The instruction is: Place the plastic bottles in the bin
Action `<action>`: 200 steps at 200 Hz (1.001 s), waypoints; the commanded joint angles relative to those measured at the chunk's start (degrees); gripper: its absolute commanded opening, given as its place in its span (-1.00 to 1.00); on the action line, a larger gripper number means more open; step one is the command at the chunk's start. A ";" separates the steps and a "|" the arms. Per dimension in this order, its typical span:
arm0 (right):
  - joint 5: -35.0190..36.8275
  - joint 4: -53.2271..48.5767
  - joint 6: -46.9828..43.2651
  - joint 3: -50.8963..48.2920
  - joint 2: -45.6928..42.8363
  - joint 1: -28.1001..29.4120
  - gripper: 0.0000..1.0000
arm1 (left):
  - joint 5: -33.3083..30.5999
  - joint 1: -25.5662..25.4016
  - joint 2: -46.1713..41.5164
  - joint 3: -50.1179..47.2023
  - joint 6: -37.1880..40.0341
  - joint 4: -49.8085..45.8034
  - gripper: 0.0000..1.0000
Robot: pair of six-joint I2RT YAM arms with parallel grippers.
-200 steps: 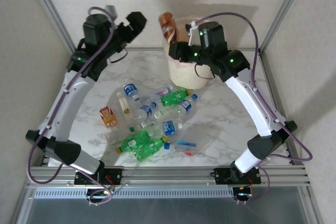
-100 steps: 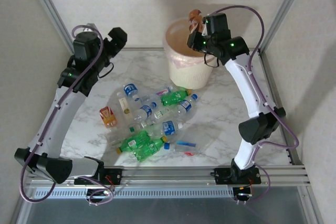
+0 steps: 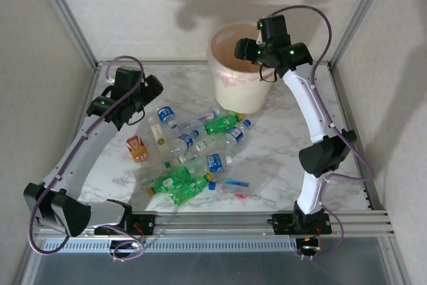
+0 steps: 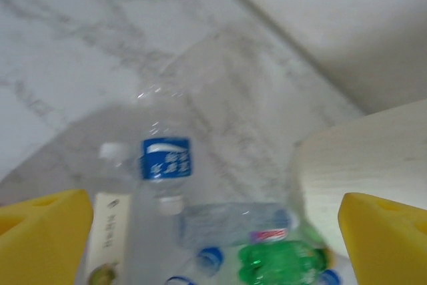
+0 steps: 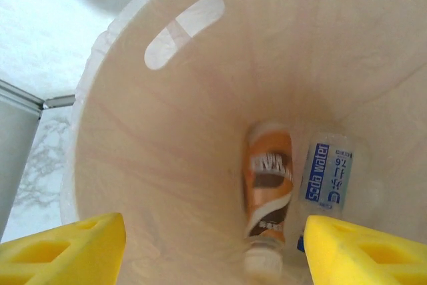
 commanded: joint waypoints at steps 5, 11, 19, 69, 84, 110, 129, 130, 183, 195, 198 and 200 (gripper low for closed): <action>-1.07 1.13 -0.93 1.49 -1.41 -0.29 0.39 | -0.71 0.43 -2.61 -4.10 -0.45 -3.44 0.99; -1.82 1.93 -1.08 0.42 -2.50 -0.24 0.36 | -0.44 0.43 -2.52 -4.86 -0.67 -3.54 0.99; -2.89 3.45 -1.17 -1.80 -4.32 0.00 0.35 | -0.01 0.45 -2.28 -5.85 -0.96 -3.46 0.97; -5.41 11.16 -0.59 -18.38 -17.70 2.96 0.33 | 0.65 -0.66 3.15 -10.11 -2.92 -2.45 0.75; -5.32 12.24 0.24 -22.48 -20.47 3.84 0.33 | -0.39 -1.19 5.37 -10.62 -2.08 -2.21 0.72; -5.20 13.92 1.49 -28.26 -24.11 5.05 0.29 | 0.27 -1.32 9.28 -11.27 -1.44 -0.76 0.68; -4.66 14.12 2.27 -30.83 -25.65 5.50 0.28 | 0.64 -1.35 12.05 -11.84 -1.22 0.46 0.65; -4.66 14.13 2.30 -30.95 -25.70 5.49 0.27 | 0.66 -1.36 12.15 -11.85 -1.19 0.55 0.65; -4.11 14.67 3.64 -33.97 -27.89 6.05 0.26 | 0.29 -1.45 17.55 -12.66 -0.91 2.49 0.61; -3.98 14.57 3.64 -34.06 -27.97 6.24 0.26 | 0.20 -1.45 18.59 -12.82 -0.87 3.18 0.61; -3.96 14.50 3.66 -34.06 -27.99 6.23 0.26 | 0.12 -1.45 18.80 -12.89 -0.89 3.36 0.61; -4.00 14.49 3.71 -34.06 -28.02 6.28 0.26 | 0.08 -1.45 19.05 -12.97 -0.90 3.43 0.61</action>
